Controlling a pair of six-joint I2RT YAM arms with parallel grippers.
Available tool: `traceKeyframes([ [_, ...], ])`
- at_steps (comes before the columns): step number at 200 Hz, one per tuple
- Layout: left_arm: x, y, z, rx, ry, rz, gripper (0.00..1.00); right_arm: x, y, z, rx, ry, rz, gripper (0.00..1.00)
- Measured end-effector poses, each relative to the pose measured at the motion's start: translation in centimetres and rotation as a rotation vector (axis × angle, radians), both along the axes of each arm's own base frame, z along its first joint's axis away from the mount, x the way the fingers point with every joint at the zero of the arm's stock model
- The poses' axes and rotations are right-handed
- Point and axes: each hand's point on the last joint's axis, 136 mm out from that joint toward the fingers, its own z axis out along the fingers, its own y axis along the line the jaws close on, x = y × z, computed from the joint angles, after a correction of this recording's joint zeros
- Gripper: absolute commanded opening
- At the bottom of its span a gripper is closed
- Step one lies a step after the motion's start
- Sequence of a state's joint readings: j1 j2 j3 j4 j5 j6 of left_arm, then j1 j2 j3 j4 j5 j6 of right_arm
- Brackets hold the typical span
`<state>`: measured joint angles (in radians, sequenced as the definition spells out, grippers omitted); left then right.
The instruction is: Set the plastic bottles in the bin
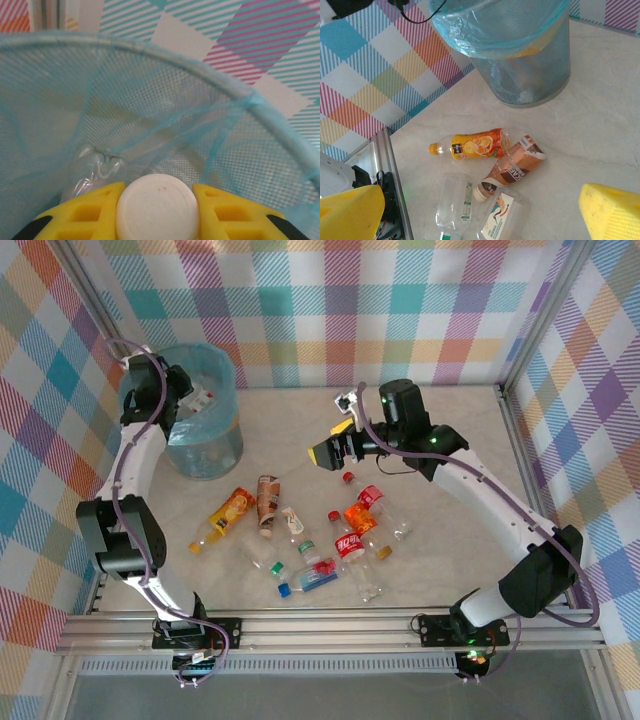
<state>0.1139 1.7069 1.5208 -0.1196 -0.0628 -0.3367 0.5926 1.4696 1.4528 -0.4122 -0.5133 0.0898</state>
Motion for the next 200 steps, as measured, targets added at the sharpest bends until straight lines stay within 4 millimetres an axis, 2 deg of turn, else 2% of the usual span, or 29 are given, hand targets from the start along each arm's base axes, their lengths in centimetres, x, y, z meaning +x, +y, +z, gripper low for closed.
traceKeyframes([
  [30, 0.9, 0.0, -2.3, 0.003, 0.042, -0.008, 0.00, -0.2, 0.1, 0.0, -0.001, 0.001, 0.005, 1.00],
  [71, 1.6, -0.2, -4.4, 0.013, 0.066, -0.032, 0.00, -0.3, 0.1, -0.2, -0.007, 0.009, 0.007, 0.99],
  [119, 1.6, -0.3, -4.7, 0.027, 0.069, -0.047, 0.07, -0.6, 0.2, -0.5, -0.017, 0.019, 0.013, 0.99],
  [128, 1.6, -0.3, -4.8, 0.029, 0.070, -0.048, 0.13, -0.6, 0.2, -0.6, -0.020, 0.021, 0.013, 0.99],
  [137, 1.6, -0.3, -4.7, 0.029, 0.070, -0.049, 0.24, -0.6, 0.1, -0.7, -0.023, 0.023, 0.014, 0.99],
  [152, 1.6, -0.3, -4.8, 0.033, 0.071, -0.050, 0.56, -0.7, 0.1, -0.9, -0.029, 0.025, 0.016, 0.99],
  [159, 1.7, -0.4, -4.7, 0.032, 0.070, -0.054, 0.64, -0.8, 0.1, -0.9, -0.032, 0.025, 0.016, 0.99],
  [174, 1.7, -0.5, -4.5, 0.025, 0.070, -0.058, 0.75, -0.9, 0.2, -1.0, -0.037, 0.028, 0.018, 0.99],
  [200, 1.3, -0.4, -3.9, 0.020, 0.071, -0.049, 0.80, -1.0, 0.2, -0.9, -0.038, 0.025, 0.021, 1.00],
])
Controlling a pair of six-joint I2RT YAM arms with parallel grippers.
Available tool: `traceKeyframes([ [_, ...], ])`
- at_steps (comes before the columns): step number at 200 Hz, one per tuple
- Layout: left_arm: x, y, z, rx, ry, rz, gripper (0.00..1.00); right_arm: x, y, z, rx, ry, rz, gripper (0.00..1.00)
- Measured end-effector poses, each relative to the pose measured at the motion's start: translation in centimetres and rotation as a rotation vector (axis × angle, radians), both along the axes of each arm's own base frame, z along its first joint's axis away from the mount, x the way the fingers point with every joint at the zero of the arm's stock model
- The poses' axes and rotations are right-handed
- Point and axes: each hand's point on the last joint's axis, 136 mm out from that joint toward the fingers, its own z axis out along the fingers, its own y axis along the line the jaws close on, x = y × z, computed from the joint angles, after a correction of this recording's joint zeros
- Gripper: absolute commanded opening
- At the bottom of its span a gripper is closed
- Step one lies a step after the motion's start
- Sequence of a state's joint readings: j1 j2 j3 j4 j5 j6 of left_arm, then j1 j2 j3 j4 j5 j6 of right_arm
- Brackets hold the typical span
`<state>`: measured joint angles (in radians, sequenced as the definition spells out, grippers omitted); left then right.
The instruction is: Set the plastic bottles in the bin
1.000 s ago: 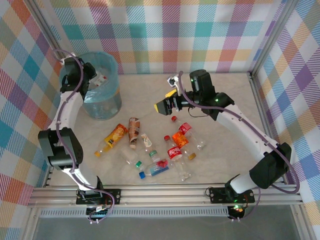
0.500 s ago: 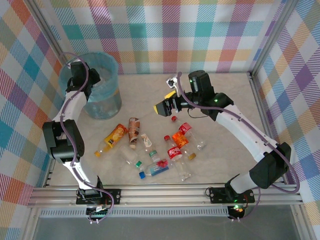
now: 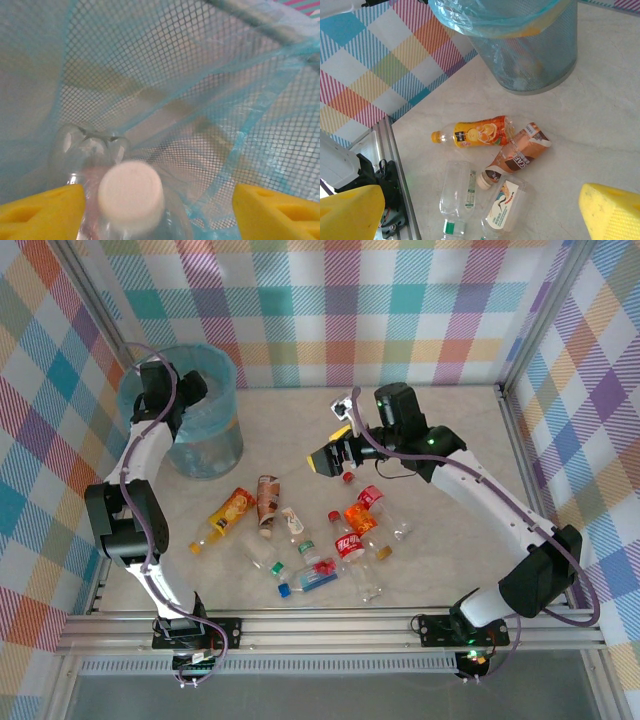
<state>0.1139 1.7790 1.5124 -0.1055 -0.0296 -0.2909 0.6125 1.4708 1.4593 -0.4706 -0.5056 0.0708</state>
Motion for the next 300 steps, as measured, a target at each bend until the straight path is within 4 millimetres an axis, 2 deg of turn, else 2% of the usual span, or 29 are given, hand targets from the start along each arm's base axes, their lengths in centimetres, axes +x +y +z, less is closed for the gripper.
traceKeyframes([
  [11, -0.4, 0.2, 0.7, 0.005, -0.006, 0.011, 0.80, 0.0, 0.0, 0.1, 0.000, -0.001, 0.000, 1.00],
  [29, -1.7, 0.4, 3.2, 0.012, -0.038, 0.035, 0.80, 0.2, -0.1, 0.0, -0.006, -0.006, -0.011, 1.00],
  [60, -4.6, 0.6, 10.6, 0.028, -0.162, 0.066, 0.80, 0.9, -0.7, -0.5, -0.046, -0.006, -0.065, 1.00],
  [80, -6.9, 0.5, 14.6, 0.033, -0.234, 0.076, 0.80, 1.3, -1.5, -1.0, -0.091, 0.001, -0.116, 1.00],
  [95, -8.7, 0.3, 16.3, 0.033, -0.256, 0.083, 0.80, 1.7, -2.2, -1.7, -0.133, 0.010, -0.158, 1.00],
  [115, -10.6, -0.4, 17.5, 0.031, -0.268, 0.076, 0.80, 2.2, -3.8, -3.2, -0.204, 0.039, -0.228, 1.00],
  [125, -11.5, -1.1, 17.5, 0.030, -0.265, 0.061, 0.80, 2.5, -4.6, -4.1, -0.236, 0.056, -0.260, 0.99],
  [137, -12.4, -2.9, 17.2, 0.033, -0.254, 0.018, 0.80, 2.8, -6.0, -5.8, -0.285, 0.086, -0.303, 1.00],
  [183, -16.1, -13.2, 14.8, 0.070, -0.190, -0.299, 0.81, 3.4, -13.3, -13.7, -0.475, 0.267, -0.481, 1.00],
  [203, -17.7, -16.9, 13.2, 0.068, -0.155, -0.441, 0.81, 2.5, -14.7, -16.5, -0.523, 0.334, -0.500, 1.00],
  [218, -18.7, -19.0, 11.7, 0.059, -0.119, -0.531, 0.81, 1.7, -15.0, -18.6, -0.557, 0.383, -0.494, 0.95],
  [238, -19.5, -20.6, 9.7, 0.040, -0.068, -0.597, 0.81, 1.0, -15.3, -21.1, -0.586, 0.442, -0.492, 0.90],
  [255, -19.8, -21.2, 7.7, 0.011, -0.021, -0.615, 0.81, 0.6, -15.4, -22.8, -0.600, 0.479, -0.498, 0.88],
  [300, -20.1, -22.7, 4.5, -0.061, 0.075, -0.650, 0.81, 0.9, -15.5, -25.0, -0.617, 0.510, -0.517, 0.86],
])
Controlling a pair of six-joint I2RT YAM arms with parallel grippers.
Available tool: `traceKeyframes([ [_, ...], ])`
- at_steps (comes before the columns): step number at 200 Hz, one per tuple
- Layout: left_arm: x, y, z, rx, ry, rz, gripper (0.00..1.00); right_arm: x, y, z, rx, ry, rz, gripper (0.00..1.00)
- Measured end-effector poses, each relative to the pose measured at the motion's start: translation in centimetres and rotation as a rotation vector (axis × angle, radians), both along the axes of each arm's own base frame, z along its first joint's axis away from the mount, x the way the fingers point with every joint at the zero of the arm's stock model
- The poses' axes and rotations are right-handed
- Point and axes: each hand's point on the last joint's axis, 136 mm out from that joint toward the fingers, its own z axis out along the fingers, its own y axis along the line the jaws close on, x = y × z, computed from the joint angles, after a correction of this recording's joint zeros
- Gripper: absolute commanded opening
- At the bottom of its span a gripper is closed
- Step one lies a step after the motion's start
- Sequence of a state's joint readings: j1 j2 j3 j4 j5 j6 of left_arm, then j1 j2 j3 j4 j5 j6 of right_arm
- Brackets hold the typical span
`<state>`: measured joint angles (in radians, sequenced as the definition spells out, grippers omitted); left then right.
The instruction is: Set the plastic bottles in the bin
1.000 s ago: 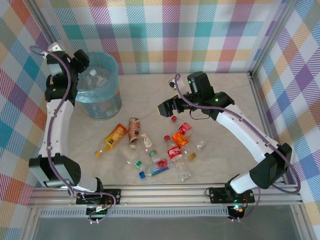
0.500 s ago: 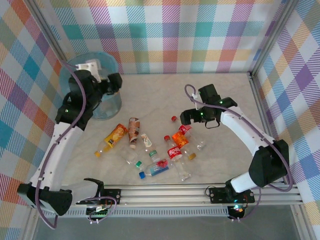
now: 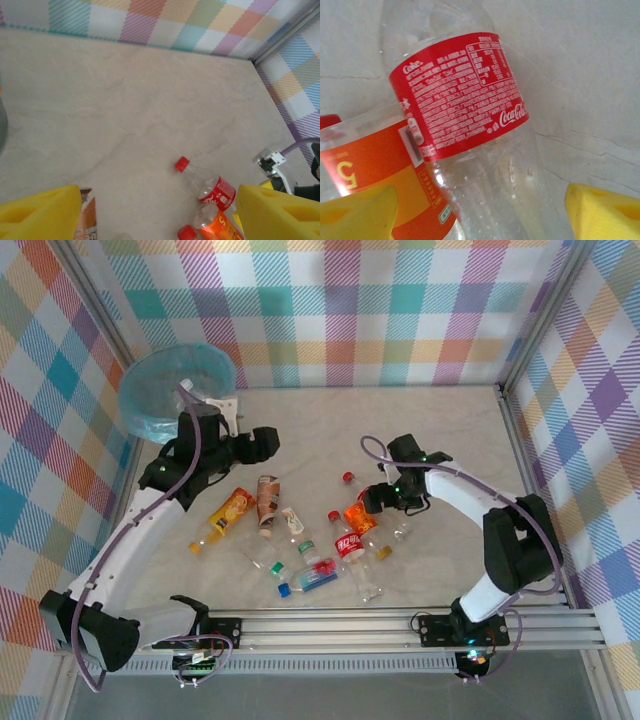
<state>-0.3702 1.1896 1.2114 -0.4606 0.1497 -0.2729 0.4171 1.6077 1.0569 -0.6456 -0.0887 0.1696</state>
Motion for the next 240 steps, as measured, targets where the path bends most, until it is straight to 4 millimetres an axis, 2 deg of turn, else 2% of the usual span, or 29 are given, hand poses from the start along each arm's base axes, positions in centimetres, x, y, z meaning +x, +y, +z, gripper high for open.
traceKeyframes([
  [59, 0.1, -0.4, -1.6, 0.000, 0.053, 0.005, 0.81, 0.8, -0.4, -2.2, -0.026, 0.024, -0.019, 0.83],
  [133, 0.3, -0.4, -2.1, 0.004, 0.068, 0.006, 0.81, 1.5, -0.9, -2.9, -0.044, 0.013, -0.029, 0.67],
  [175, 0.7, -0.7, -2.6, 0.007, 0.084, 0.003, 0.81, 1.7, -1.2, -2.8, -0.058, 0.002, -0.029, 0.64],
  [208, 1.0, -1.2, -1.3, -0.012, 0.067, -0.016, 0.82, 1.9, -1.4, -1.1, -0.058, -0.046, -0.027, 0.63],
  [222, 1.2, -1.5, -0.2, -0.029, 0.049, -0.027, 0.82, 2.1, -1.4, 0.5, -0.048, -0.081, -0.025, 0.62],
  [240, 1.3, -2.3, 1.6, -0.071, 0.025, -0.054, 0.82, 2.9, -0.9, 3.5, -0.014, -0.161, -0.012, 0.61],
])
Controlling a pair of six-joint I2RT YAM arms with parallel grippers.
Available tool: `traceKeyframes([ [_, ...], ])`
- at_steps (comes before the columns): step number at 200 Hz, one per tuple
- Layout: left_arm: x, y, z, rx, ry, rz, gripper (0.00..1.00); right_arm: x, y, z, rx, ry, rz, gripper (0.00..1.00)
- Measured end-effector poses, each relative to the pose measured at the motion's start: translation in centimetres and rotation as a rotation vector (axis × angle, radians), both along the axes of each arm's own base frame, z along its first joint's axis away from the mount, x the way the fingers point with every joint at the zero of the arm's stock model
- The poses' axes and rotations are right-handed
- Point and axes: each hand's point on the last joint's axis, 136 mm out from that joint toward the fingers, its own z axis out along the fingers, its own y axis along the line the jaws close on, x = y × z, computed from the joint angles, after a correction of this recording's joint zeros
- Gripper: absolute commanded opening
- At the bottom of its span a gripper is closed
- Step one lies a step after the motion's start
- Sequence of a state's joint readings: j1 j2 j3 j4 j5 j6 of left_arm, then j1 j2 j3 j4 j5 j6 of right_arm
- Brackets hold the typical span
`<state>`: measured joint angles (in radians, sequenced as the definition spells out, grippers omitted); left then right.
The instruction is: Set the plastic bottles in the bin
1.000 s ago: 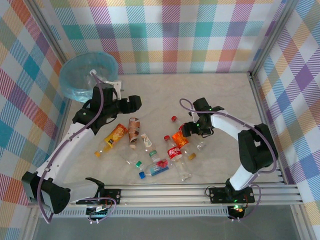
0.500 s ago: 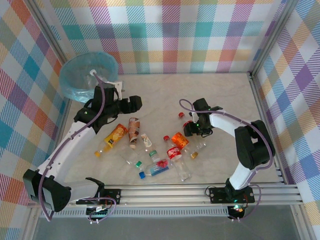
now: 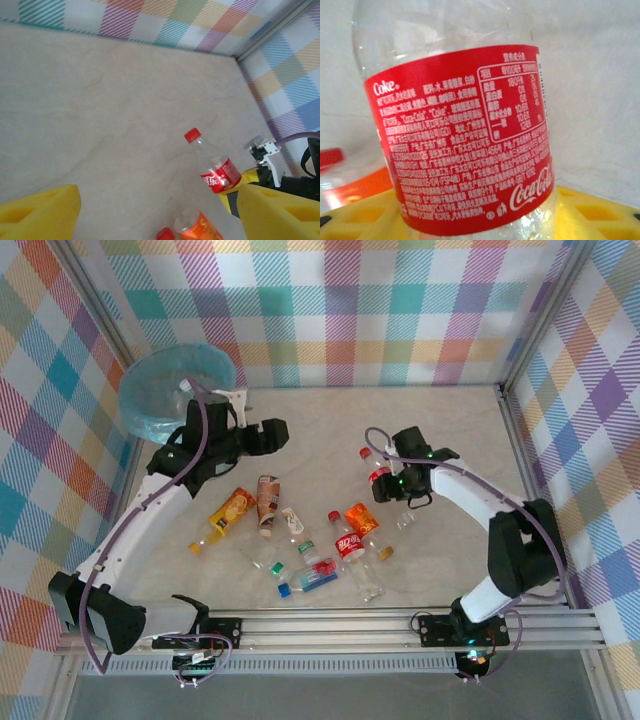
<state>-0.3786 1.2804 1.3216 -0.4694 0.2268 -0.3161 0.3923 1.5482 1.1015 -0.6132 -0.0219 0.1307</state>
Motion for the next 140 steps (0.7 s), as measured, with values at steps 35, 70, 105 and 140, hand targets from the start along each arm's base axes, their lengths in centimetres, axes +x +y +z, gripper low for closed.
traceKeyframes([
  [35, 0.3, -1.9, 2.5, -0.101, -0.024, -0.055, 0.83, 0.4, 2.4, 7.2, 0.139, -0.188, 0.086, 0.59],
  [70, 0.4, -4.6, 2.8, -0.179, -0.001, -0.121, 0.83, -0.7, 6.2, 12.6, 0.329, -0.301, 0.221, 0.57],
  [105, 0.7, -6.6, 2.1, -0.218, 0.053, -0.164, 0.80, -2.4, 9.7, 14.5, 0.450, -0.321, 0.352, 0.58],
  [140, 0.6, -7.4, 2.0, -0.245, 0.084, -0.190, 0.65, -3.8, 11.8, 15.9, 0.527, -0.335, 0.442, 0.57],
])
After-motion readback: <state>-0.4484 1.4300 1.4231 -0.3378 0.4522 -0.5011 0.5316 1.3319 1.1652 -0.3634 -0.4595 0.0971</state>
